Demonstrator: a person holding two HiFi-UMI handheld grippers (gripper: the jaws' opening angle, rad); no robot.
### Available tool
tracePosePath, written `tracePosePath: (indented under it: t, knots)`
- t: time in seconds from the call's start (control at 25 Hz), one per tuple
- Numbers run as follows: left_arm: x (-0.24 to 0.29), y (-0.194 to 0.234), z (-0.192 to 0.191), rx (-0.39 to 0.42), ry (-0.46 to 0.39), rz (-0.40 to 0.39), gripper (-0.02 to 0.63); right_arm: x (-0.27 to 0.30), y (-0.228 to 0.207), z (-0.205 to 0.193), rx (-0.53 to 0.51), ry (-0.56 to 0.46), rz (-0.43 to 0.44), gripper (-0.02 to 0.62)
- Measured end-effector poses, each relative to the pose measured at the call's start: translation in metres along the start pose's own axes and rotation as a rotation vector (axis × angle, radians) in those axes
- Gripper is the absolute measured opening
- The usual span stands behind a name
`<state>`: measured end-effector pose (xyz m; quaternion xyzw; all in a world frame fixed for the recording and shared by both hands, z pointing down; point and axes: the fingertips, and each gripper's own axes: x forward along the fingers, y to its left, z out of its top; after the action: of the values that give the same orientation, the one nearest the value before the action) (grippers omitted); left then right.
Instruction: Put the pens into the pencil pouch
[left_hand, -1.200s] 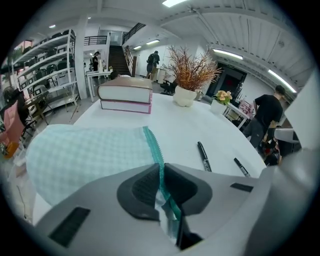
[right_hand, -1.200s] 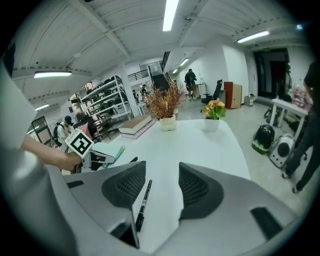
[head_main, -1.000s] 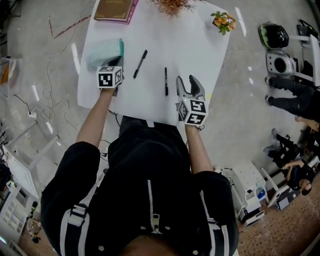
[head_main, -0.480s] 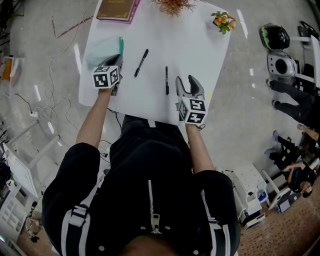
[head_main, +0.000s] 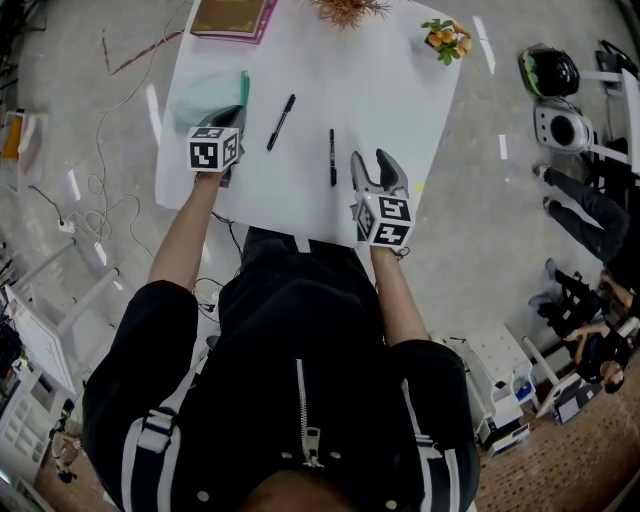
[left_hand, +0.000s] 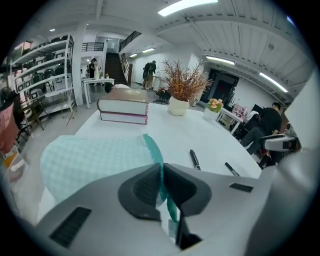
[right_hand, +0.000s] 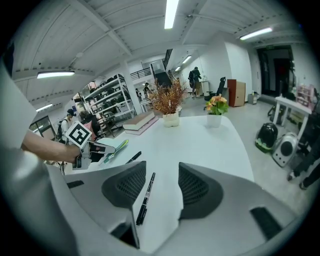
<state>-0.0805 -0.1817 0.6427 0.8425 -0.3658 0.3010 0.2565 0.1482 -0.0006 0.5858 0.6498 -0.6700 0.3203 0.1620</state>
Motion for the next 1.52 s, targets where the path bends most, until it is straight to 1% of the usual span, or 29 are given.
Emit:
tracePosePath:
  t: [0.08, 0.4, 0.6, 0.76, 1.0, 1.16, 1.36, 1.52]
  knots:
    - [0.001, 0.000, -0.001, -0.017, -0.001, -0.012, 0.037, 0.000, -0.001, 0.001, 0.000, 0.000, -0.005, 0.202]
    - [-0.002, 0.000, 0.003, -0.009, -0.025, -0.008, 0.040, 0.000, 0.000, -0.001, 0.005, 0.007, -0.003, 0.201]
    - [0.001, 0.000, 0.001, 0.003, -0.012, 0.002, 0.038, 0.001, -0.003, -0.003, 0.009, 0.013, -0.001, 0.201]
    - [-0.004, -0.003, 0.007, 0.003, -0.045, -0.002, 0.037, 0.002, -0.004, -0.005, 0.007, 0.014, 0.001, 0.199]
    - [-0.020, -0.004, 0.015, 0.007, -0.089, 0.017, 0.037, 0.005, -0.001, -0.011, -0.005, 0.037, 0.013, 0.202]
    - [-0.025, 0.000, 0.016, 0.001, -0.102, 0.026, 0.037, 0.012, 0.009, -0.029, -0.029, 0.099, 0.052, 0.202]
    - [-0.027, 0.002, 0.016, 0.007, -0.106, 0.029, 0.037, 0.020, 0.033, -0.068, -0.108, 0.227, 0.124, 0.199]
    - [-0.028, 0.002, 0.017, 0.008, -0.110, 0.024, 0.038, 0.023, 0.048, -0.096, -0.164, 0.299, 0.160, 0.185]
